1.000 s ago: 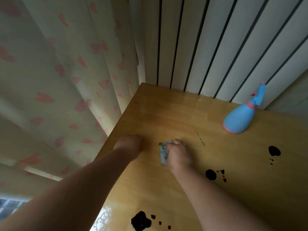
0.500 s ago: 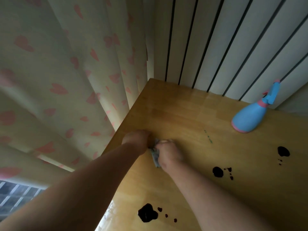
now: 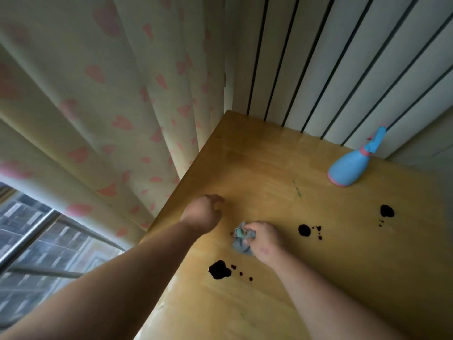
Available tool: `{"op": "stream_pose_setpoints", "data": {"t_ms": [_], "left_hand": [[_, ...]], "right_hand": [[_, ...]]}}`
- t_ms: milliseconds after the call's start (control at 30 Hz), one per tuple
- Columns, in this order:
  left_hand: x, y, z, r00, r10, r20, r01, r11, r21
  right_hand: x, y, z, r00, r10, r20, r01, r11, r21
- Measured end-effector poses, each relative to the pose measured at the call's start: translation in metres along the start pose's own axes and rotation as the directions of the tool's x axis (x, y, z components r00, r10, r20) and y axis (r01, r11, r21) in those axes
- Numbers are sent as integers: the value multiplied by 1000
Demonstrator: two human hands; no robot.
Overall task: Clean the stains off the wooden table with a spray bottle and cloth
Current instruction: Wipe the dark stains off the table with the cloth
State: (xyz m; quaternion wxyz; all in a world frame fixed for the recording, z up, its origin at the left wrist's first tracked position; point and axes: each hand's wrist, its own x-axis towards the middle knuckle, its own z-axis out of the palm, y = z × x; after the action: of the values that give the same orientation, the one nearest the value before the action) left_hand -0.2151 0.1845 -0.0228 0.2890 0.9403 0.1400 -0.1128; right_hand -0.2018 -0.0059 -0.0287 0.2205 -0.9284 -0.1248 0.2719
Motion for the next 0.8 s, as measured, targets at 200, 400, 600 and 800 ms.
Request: {"op": "stream_pose_setpoints", "data": {"t_ms": [200, 400, 600, 800], "left_hand": [[-28, -2, 1, 999, -32, 35, 31, 999, 27], [-40, -5, 9, 993, -60, 97, 54, 996, 71], [-53, -19, 25, 988, -67, 137, 41, 983, 180], [-63, -27, 26, 969, -78, 235, 5, 956, 294]], "right_hand": [[-25, -5, -8, 999, 2, 48, 2, 996, -89], [-39, -4, -13, 983, 36, 178, 11, 967, -253], [-49, 4, 17, 958, 45, 285, 61, 935, -351], [-49, 10, 34, 982, 15, 187, 32, 968, -250]]}}
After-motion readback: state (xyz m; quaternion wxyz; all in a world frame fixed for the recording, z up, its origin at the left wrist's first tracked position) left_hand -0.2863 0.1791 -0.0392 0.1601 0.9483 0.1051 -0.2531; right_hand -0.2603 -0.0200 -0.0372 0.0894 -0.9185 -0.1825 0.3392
